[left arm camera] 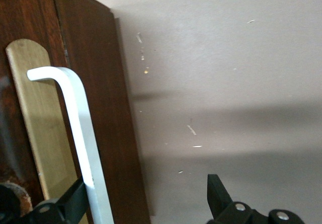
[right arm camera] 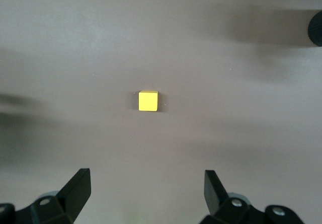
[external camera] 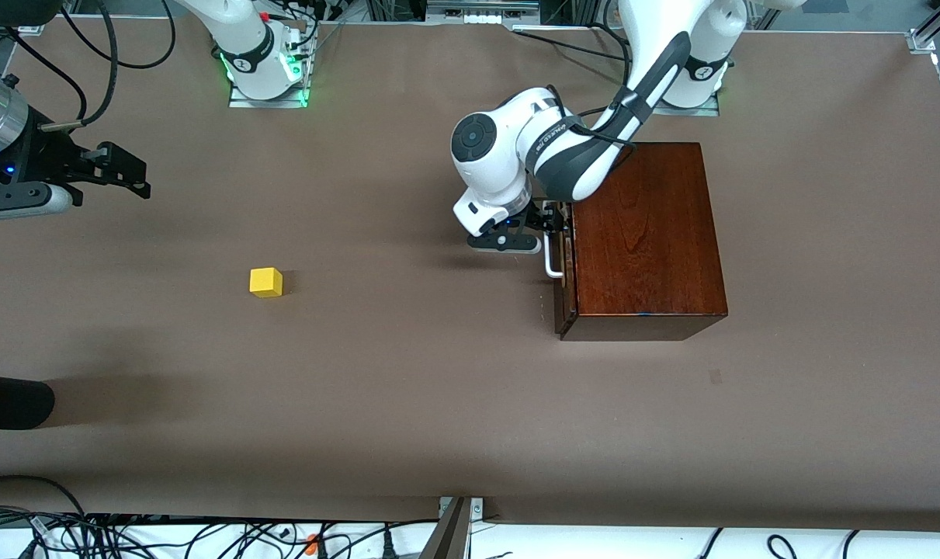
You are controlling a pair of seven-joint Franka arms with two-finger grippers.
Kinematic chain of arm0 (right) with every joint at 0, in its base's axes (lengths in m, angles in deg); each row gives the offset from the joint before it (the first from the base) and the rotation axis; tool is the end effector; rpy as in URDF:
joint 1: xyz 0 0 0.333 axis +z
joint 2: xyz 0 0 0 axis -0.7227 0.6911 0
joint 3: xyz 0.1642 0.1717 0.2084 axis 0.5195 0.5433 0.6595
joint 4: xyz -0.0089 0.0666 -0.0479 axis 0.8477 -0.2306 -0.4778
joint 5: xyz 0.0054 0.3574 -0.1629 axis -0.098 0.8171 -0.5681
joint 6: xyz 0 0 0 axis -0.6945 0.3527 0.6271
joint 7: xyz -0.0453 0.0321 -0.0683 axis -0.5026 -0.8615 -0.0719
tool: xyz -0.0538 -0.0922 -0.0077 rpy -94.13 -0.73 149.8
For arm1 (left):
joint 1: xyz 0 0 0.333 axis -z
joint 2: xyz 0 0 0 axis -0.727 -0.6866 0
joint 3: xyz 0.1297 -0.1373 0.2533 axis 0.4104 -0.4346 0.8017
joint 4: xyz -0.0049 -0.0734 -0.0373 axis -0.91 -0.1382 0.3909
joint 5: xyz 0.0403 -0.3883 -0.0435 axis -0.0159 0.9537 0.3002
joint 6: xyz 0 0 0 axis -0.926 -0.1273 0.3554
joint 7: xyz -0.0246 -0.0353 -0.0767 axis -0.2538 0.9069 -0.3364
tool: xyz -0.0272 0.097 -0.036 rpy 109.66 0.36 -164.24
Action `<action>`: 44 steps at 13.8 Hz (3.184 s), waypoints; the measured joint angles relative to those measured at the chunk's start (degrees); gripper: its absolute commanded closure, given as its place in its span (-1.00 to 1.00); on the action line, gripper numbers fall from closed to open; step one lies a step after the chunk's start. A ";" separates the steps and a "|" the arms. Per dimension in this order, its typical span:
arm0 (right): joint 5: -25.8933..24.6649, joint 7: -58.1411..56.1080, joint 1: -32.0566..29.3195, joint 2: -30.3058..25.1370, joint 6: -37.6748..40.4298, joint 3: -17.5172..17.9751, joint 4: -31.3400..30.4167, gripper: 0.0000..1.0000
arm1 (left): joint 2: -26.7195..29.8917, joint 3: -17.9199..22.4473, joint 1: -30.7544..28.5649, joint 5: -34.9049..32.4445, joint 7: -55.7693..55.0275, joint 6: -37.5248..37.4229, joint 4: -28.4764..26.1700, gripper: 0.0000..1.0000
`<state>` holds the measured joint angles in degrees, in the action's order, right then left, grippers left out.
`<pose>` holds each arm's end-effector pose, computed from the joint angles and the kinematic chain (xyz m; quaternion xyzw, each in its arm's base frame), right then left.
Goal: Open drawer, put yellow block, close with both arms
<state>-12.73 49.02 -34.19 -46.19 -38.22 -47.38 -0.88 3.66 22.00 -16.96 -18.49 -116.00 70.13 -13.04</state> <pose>0.5659 0.0457 0.6017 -0.9980 -0.0602 0.0176 0.0091 0.4743 -0.4608 0.2854 -0.9883 0.0677 0.0241 0.1344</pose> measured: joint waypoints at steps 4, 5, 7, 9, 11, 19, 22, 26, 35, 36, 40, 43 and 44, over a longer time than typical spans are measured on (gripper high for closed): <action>0.00 0.00 0.00 0.00 0.00 0.00 0.00 -1.00 | -0.44 0.28 1.22 1.15 -0.17 2.64 0.53 -1.00; 0.00 0.00 0.00 0.00 0.00 0.00 0.00 -1.00 | -0.52 0.30 1.41 1.37 -0.17 3.27 0.65 -1.00; 0.00 0.00 0.00 0.00 0.00 -0.01 0.00 -1.00 | -0.71 0.51 2.10 2.09 -0.19 5.32 0.90 -1.00; 0.00 0.00 0.00 0.00 0.00 -0.02 0.00 -1.00 | -1.10 0.72 2.65 2.73 -0.24 6.35 1.48 -1.00; 0.00 0.00 0.00 0.00 0.00 -0.02 0.00 -1.00 | -1.50 0.71 3.02 3.48 -0.25 7.23 2.16 -1.00; 0.00 0.00 -0.02 0.00 0.00 -0.46 0.00 -1.00 | -2.75 0.19 4.89 4.03 -0.23 4.12 7.55 -1.00; 0.00 -0.01 -0.06 0.00 0.45 -0.79 0.00 -1.00 | -2.62 -0.08 5.23 4.11 0.90 -7.75 15.35 -1.00; 0.00 -0.01 -0.06 0.31 1.49 -0.81 0.00 -1.00 | 0.42 0.14 3.54 5.45 7.49 -22.40 24.27 -1.00; -1.34 -3.25 1.39 8.93 2.79 0.22 0.19 -1.00 | 9.92 1.19 -18.62 10.92 39.08 -29.55 26.09 -1.00; -1.32 -3.26 1.61 10.26 2.00 0.27 0.14 -1.00 | 10.60 1.88 -20.27 11.64 43.25 -29.90 26.07 -1.00; 0.59 -3.27 2.22 15.34 -8.43 0.39 -4.55 -1.00 | 15.39 15.43 -21.38 19.26 53.66 -29.71 21.99 -1.00; 1.55 -3.26 2.22 16.07 -18.93 0.19 -12.73 -1.00 | 23.27 21.55 -22.23 21.79 54.91 -18.95 9.19 -1.00; 2.37 -3.26 2.21 16.05 -22.96 0.14 -15.73 -1.00 | 26.26 22.15 -22.43 21.79 54.80 -16.53 4.80 -1.00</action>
<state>-10.36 45.76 -31.98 -30.14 -61.18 -47.24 -16.61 29.91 44.16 -39.39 3.30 -61.20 53.60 -8.24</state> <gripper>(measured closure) 0.000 0.000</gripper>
